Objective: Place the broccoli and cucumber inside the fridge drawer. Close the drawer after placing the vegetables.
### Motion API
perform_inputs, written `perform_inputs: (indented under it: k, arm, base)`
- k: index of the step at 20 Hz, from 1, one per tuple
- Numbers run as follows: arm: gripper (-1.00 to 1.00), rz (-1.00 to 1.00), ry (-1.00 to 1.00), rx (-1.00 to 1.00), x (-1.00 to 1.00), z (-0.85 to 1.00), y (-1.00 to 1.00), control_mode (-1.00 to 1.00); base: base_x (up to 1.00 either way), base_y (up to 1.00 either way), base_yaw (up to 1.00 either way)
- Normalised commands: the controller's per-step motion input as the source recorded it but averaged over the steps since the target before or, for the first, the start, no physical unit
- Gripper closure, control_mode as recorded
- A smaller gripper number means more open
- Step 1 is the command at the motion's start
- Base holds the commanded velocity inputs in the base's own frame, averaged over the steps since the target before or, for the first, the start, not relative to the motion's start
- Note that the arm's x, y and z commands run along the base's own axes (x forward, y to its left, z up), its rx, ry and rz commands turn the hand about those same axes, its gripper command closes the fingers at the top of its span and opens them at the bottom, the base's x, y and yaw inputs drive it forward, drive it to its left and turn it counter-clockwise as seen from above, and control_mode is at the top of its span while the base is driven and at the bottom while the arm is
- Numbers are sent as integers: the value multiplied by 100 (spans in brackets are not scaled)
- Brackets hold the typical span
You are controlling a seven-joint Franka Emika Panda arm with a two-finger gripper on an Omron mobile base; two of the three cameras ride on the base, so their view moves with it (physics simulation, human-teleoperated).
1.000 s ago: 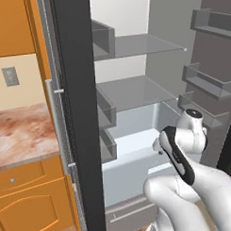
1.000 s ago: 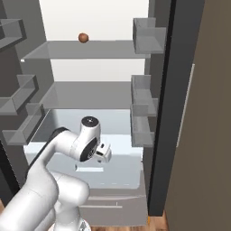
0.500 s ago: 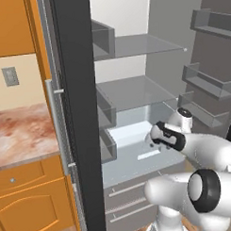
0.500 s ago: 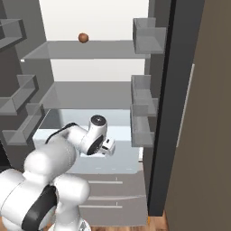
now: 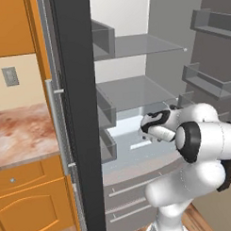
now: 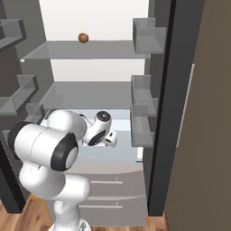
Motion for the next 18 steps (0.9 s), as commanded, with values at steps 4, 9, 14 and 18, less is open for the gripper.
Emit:
perform_inputs:
  k: [4,9,14,18]
  arm:
    - [-100,0,-6,5,60,0,1,-100]
    - [-100,-1,-6,2,52,-1,0,-100]
    - [-100,-5,-2,0,61,0,13,-100]
    - [-100,-5,-4,0,51,-5,10,-100]
  base:
    - [0,0,0]
    - [0,0,0]
    - [0,0,0]
    - [0,0,0]
